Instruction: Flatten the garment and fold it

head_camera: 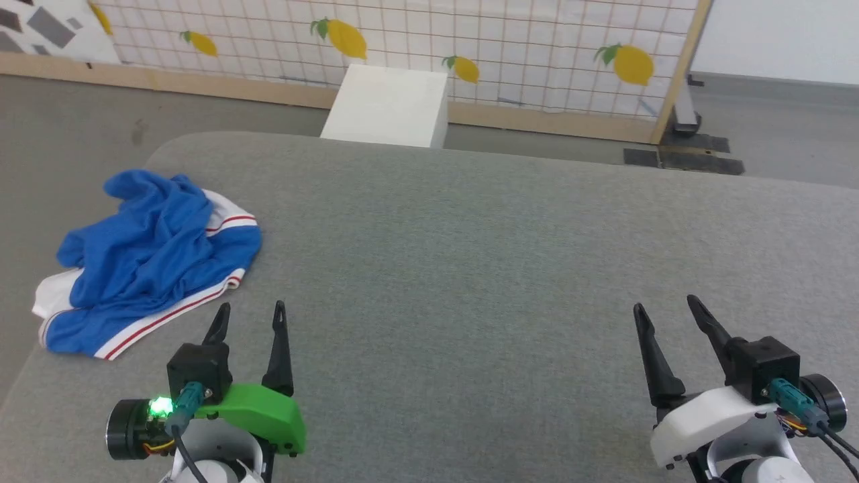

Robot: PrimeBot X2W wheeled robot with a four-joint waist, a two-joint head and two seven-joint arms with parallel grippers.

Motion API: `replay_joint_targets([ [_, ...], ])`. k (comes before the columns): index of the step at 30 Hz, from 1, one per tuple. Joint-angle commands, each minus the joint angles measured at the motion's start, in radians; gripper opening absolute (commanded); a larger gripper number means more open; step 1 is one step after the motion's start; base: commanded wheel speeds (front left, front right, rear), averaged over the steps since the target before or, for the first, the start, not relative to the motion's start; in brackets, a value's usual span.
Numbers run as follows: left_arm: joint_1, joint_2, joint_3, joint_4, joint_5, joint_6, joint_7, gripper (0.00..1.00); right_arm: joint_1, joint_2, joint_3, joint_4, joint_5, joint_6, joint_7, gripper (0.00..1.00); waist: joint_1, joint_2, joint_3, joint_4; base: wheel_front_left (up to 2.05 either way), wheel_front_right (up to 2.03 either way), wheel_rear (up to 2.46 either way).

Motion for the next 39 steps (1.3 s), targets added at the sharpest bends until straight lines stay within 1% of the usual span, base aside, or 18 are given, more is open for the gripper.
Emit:
replay_joint_targets([
  [1, -0.009, 0.004, -0.002, 0.006, -0.011, 0.008, -0.012, 1.00, -0.017, 0.001, 0.001, 0.006, 0.010, 0.000, -0.011, 1.00, 0.0000, 0.0000, 0.000, 0.027, 0.00, 0.00, 0.00],
  [12, -0.005, 0.009, 0.002, 0.017, -0.035, 0.028, -0.035, 1.00, -0.029, 0.001, 0.012, 0.025, 0.029, 0.000, -0.030, 1.00, 0.0000, 0.0000, 0.000, 0.113, -0.01, -0.01, -0.01],
  [39, 0.021, 0.023, -0.006, 0.005, -0.081, 0.096, -0.076, 1.00, -0.050, 0.001, 0.041, 0.048, 0.053, -0.001, -0.070, 1.00, 0.0000, 0.0000, 0.001, 0.247, -0.01, -0.01, -0.01],
])
